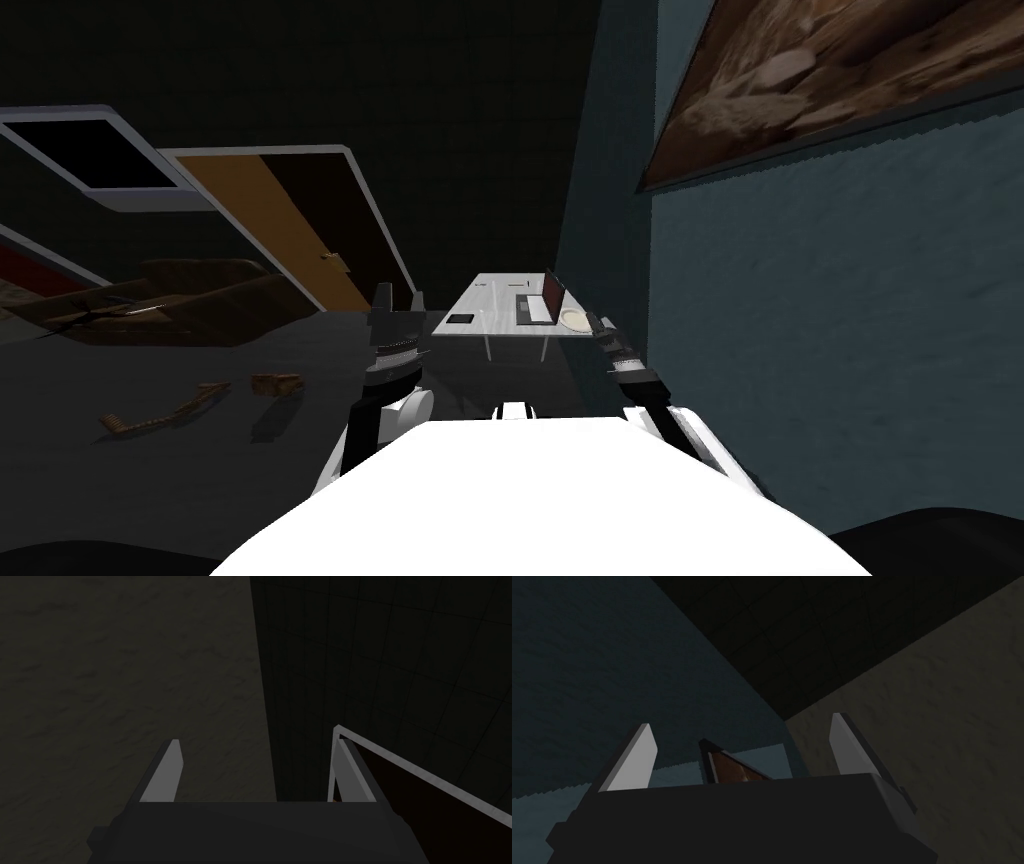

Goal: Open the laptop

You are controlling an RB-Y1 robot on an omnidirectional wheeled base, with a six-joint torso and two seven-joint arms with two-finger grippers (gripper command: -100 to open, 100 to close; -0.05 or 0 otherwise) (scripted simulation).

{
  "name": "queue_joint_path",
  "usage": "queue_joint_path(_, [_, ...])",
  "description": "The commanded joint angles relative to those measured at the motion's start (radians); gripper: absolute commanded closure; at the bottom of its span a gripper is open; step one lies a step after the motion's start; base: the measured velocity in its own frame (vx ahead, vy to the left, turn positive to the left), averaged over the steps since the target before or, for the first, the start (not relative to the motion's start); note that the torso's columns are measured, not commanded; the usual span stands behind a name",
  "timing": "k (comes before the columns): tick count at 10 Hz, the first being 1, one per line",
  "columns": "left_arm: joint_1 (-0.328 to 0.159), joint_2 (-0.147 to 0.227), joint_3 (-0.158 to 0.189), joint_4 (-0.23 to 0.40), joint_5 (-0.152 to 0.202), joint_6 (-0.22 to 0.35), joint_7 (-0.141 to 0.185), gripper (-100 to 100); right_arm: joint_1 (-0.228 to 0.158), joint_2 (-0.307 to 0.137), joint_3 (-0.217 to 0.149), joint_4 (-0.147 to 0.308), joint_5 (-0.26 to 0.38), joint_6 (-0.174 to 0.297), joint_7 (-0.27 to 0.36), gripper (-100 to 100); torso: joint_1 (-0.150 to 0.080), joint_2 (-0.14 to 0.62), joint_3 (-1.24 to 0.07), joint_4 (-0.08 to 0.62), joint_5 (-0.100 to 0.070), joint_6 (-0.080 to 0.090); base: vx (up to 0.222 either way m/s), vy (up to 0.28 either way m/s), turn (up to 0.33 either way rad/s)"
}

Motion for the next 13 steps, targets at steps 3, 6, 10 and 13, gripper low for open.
queue_joint_path(3, [0.0, 0.0, 0.0, 0.0, 0.0, 0.0, 0.0, 0, -0.006, -0.06, -0.026, 0.031, 0.09, 0.048, 0.069, -100, -0.001, 0.0, 0.0, 0.0, -0.001, 0.0, 0.074, 0.047, 0.007])
queue_joint_path(6, [0.0, 0.0, 0.0, 0.0, 0.0, 0.0, 0.0, 0, -0.008, -0.099, -0.04, 0.05, 0.143, 0.073, 0.11, -100, 0.0, -0.001, -0.001, 0.0, 0.0, 0.0, 0.078, 0.055, 0.007])
queue_joint_path(10, [0.0, 0.0, 0.0, 0.0, 0.0, 0.0, 0.0, 0, -0.011, -0.161, -0.059, 0.079, 0.218, 0.108, 0.168, -100, 0.0, -0.001, 0.0, 0.0, 0.0, 0.0, 0.073, 0.054, 0.009])
queue_joint_path(13, [0.0, 0.0, 0.0, 0.0, 0.0, 0.0, 0.0, 0, -0.013, -0.216, -0.075, 0.105, 0.282, 0.139, 0.218, -100, -0.001, -0.001, 0.0, 0.0, 0.0, 0.0, 0.082, 0.061, 0.012])
